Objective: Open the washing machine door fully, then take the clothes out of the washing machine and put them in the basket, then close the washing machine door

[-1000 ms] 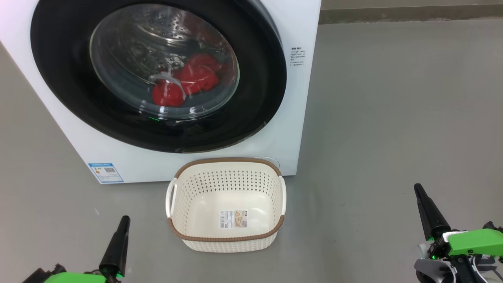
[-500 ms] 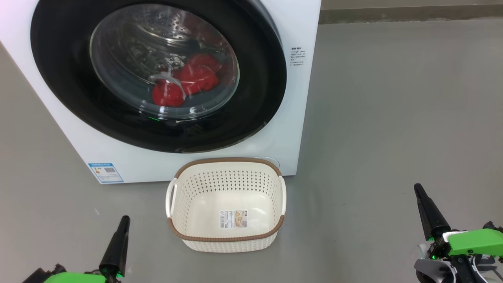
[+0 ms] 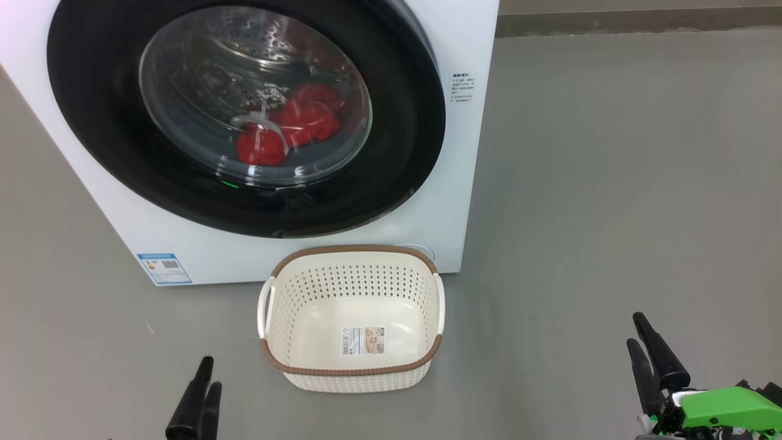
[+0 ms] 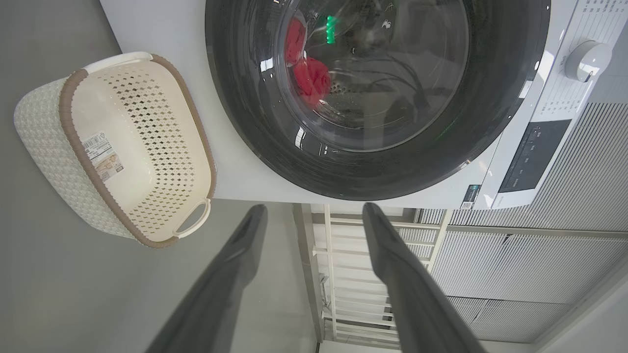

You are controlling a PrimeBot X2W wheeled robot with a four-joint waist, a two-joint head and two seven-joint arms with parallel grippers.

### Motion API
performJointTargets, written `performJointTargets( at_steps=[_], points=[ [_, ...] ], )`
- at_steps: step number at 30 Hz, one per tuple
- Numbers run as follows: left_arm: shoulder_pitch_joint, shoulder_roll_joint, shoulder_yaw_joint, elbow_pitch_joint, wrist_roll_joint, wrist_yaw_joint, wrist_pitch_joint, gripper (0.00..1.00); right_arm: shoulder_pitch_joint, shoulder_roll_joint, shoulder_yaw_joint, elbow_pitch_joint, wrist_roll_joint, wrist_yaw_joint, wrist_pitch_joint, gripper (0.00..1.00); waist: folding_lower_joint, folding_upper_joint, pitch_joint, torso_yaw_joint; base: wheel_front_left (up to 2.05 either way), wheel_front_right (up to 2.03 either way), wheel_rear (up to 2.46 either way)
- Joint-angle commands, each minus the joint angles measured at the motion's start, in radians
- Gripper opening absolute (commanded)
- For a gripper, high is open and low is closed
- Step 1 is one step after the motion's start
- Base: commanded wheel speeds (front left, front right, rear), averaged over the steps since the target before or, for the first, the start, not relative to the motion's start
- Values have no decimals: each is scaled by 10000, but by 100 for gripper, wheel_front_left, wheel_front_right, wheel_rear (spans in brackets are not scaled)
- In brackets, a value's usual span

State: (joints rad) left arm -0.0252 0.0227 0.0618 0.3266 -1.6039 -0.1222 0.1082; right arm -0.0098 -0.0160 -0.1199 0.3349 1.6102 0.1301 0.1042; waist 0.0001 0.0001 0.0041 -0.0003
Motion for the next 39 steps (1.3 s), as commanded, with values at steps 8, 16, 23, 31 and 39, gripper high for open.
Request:
performJointTargets(
  at_steps=[8, 16, 23, 31, 39],
  points=[
    [-595, 115, -349, -184, 32, -9, -303, 100, -565, -146, 290, -204, -156, 1, -272, 100, 0, -1, 3, -5, 0, 0, 0],
    [-874, 185, -715, -25, 457, -14, -600, 100, -800, -263, 653, -22, -585, 1, -574, 100, 0, -1, 1, -10, 0, 0, 0],
    [-1105, 221, -861, 138, 1349, -19, -814, 100, -1062, -285, 825, 236, -1261, 1, -805, 100, 0, -1, 6, -24, 0, 0, 0],
    [-1239, 154, -693, 18, 2686, -24, -1052, 100, -1291, -225, 757, 400, -2564, 2, -1042, 100, 0, -1, 31, -50, 0, 0, 0],
    [-1399, 152, -753, -29, 3985, 62, -1290, 100, -1511, -196, 754, 446, -4098, 2, -1277, 100, 0, -1, 50, -95, 0, 0, 0]
  ],
)
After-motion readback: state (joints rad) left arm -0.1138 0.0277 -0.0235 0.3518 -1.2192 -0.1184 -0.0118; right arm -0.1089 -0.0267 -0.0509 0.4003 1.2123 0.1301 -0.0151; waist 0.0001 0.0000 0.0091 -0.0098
